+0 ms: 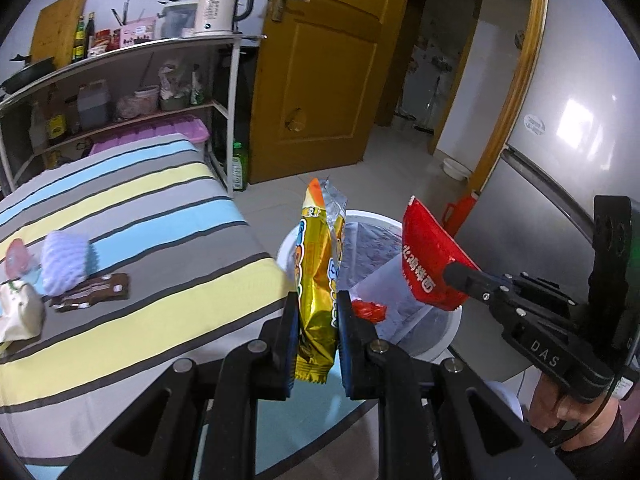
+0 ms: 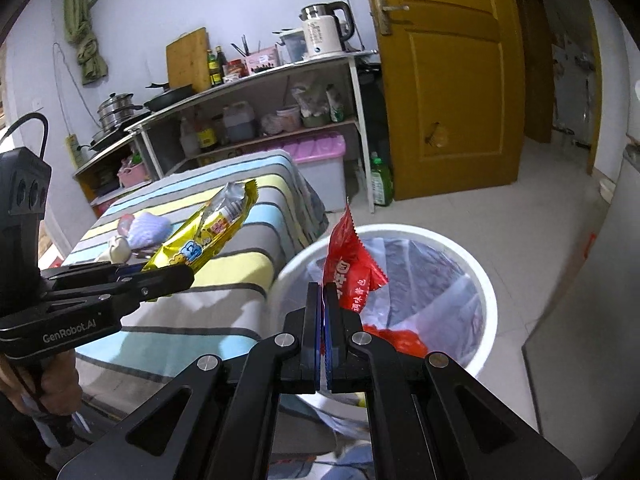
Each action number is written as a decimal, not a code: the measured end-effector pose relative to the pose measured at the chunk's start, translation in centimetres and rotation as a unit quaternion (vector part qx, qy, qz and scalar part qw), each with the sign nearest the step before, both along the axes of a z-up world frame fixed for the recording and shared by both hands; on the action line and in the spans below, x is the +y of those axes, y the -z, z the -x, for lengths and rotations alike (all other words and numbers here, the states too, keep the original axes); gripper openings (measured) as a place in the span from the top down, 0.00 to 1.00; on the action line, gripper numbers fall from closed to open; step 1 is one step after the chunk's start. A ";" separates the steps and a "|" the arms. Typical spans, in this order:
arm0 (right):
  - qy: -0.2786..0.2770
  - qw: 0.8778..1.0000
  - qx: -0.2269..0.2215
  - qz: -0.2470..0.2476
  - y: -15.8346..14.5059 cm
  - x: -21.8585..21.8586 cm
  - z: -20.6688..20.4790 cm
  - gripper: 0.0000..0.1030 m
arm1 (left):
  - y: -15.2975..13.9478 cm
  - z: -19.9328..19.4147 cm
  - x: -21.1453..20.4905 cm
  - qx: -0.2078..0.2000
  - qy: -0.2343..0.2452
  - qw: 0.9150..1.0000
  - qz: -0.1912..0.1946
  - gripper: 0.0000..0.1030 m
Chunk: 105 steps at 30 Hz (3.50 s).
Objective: Collect trash
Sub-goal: 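Carry the yellow chip bag and red box over the bin and open both tools, then move both open tools back toward the white wrapper and foam net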
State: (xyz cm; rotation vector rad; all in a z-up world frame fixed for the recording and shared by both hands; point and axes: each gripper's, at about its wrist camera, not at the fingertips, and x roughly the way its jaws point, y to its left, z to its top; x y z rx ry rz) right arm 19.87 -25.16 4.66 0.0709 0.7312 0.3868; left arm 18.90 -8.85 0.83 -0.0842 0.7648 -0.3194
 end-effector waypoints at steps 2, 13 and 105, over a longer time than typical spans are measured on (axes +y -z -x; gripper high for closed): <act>0.003 1.000 0.006 0.000 0.5 -0.4 -0.3 0.99 | 0.3 -0.3 -0.8 0.006 0.006 1.000 -0.001 0.83; 0.019 0.999 0.037 -0.007 3.1 -1.9 -1.4 0.99 | 2.3 -2.2 -3.2 0.039 0.027 0.999 -0.008 0.82; -0.190 0.981 -0.043 0.014 -3.5 19.1 2.6 0.49 | -0.9 9.9 20.0 -0.058 -0.208 0.976 -0.006 0.49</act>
